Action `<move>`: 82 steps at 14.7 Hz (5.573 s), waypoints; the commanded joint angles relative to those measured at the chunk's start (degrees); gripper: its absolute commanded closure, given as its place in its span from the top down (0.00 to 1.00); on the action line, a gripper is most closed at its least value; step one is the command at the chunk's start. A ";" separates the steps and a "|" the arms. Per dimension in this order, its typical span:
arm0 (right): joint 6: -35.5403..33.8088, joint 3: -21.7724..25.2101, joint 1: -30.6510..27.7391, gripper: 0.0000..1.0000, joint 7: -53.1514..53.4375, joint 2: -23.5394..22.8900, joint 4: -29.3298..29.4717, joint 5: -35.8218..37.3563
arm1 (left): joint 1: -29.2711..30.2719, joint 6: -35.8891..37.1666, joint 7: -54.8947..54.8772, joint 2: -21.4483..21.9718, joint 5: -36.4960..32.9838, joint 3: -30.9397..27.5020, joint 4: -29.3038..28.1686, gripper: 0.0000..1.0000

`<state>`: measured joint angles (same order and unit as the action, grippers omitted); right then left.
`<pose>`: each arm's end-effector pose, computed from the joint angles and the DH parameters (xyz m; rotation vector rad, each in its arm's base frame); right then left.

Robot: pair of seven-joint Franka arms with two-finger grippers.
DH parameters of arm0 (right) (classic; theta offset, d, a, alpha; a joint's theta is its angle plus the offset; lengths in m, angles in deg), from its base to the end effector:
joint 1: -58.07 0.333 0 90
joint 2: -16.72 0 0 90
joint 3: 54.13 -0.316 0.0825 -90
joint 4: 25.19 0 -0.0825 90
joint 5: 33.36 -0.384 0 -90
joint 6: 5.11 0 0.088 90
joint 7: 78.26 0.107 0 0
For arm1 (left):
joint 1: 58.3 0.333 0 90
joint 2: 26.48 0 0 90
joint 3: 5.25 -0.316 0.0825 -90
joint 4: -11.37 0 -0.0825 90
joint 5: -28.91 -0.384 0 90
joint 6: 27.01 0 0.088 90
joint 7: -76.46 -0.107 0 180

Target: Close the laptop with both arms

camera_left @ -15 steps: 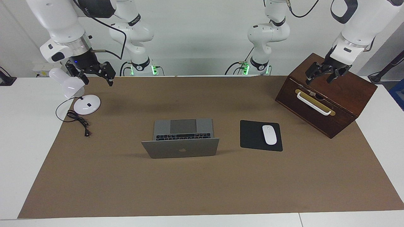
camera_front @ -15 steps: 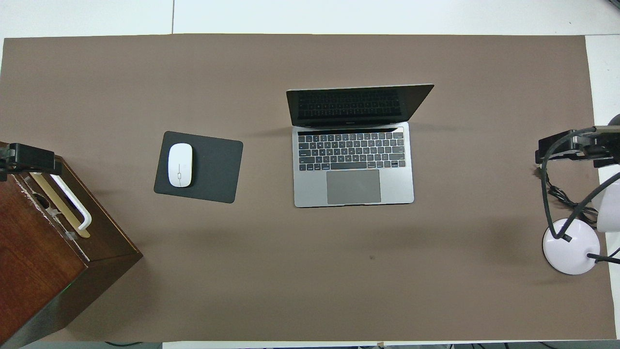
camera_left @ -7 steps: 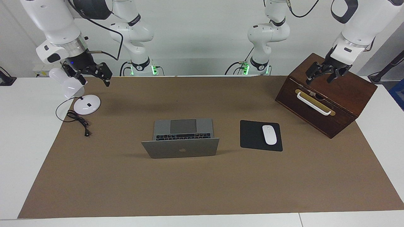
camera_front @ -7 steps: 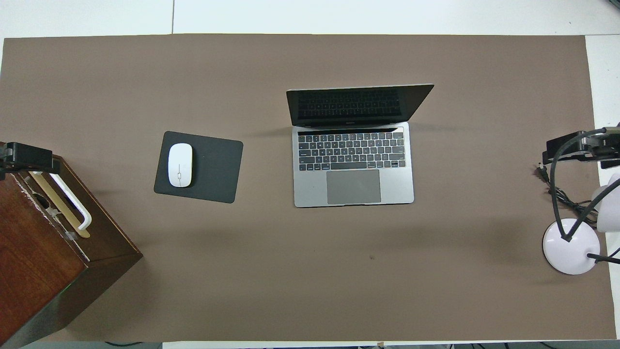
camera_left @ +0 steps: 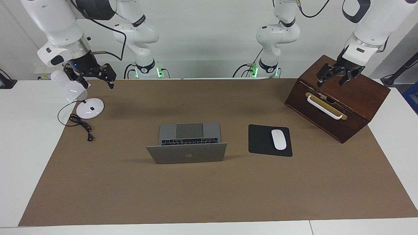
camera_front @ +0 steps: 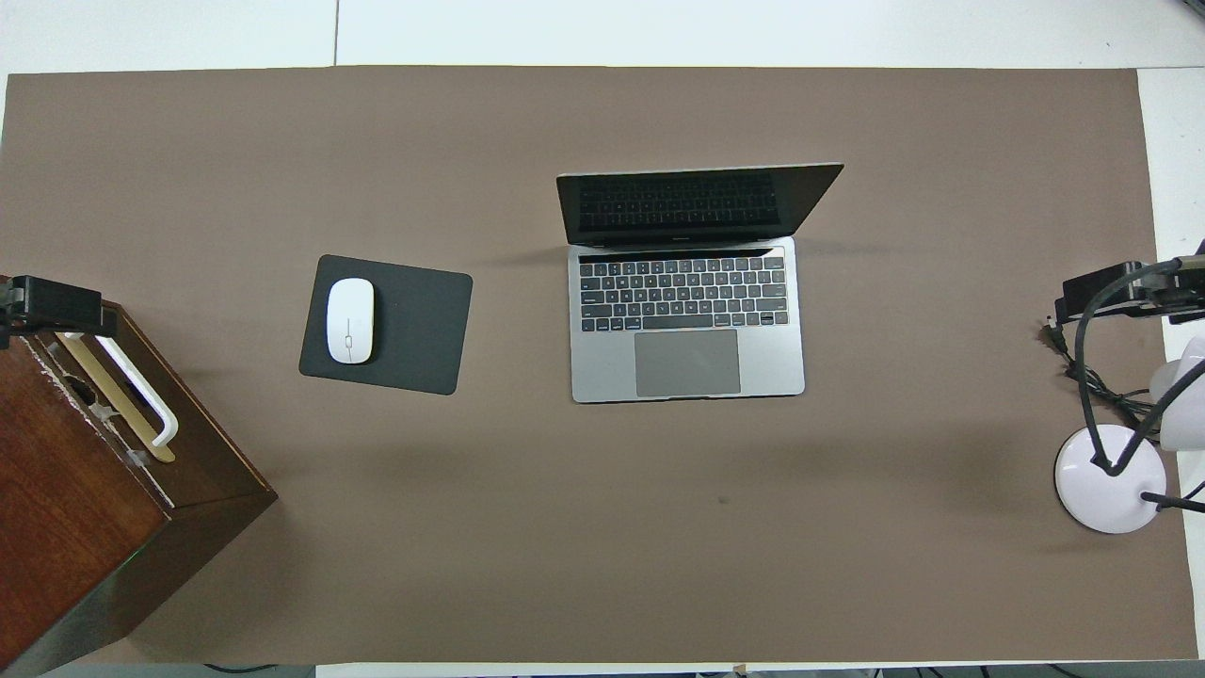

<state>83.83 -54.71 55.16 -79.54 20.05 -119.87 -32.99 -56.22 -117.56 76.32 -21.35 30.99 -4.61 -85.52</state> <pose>0.5328 -0.0222 0.6161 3.1350 -0.0287 -0.0663 0.5259 0.0091 0.6170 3.1056 0.0365 -0.0320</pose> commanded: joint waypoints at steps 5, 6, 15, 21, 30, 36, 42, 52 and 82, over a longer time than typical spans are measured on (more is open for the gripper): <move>5.28 -0.21 -3.51 1.00 -7.94 1.94 -4.12 -0.54 | 0.47 -0.25 0.85 0.58 -0.41 0.24 -0.49 0.00; 5.28 -0.21 -3.59 1.00 -7.94 1.94 -4.12 -0.72 | 0.38 -0.34 1.28 0.58 -0.41 0.24 -0.49 0.00; 5.54 -0.13 -4.83 1.00 -7.50 1.94 -3.85 -0.98 | -0.41 -4.99 1.99 3.65 1.08 0.42 -7.60 0.00; 5.63 -0.13 -4.91 1.00 -7.24 1.94 -3.50 -0.98 | -2.69 -15.27 1.99 7.61 1.79 0.77 -16.92 0.00; 7.03 -0.21 -4.82 1.00 -5.39 1.94 -3.77 -1.33 | -10.59 -33.80 2.43 14.90 3.37 0.77 -34.05 0.00; 8.26 -0.13 -4.91 0.58 -5.92 1.50 -3.24 -0.46 | -16.39 -45.22 2.87 16.05 3.81 0.77 -40.91 0.00; 14.66 -0.13 -6.06 0.00 -9.88 0.72 -4.03 -0.10 | -23.77 -60.07 6.72 14.39 3.81 0.77 -48.20 0.00; 25.15 -0.21 -6.50 0.00 -12.60 -14.19 8.49 5.34 | -36.43 -86.97 15.35 0.25 3.90 0.68 -50.94 0.00; 22.77 1.19 16.35 0.00 35.39 -41.12 33.41 11.23 | -45.06 -110.20 12.98 -22.00 3.46 0.42 -45.67 0.00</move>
<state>107.57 -53.46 70.99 -45.72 -21.11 -86.50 -22.17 -99.96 -226.85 90.64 -41.63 33.98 -3.34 -131.83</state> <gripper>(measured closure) 0.991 0.991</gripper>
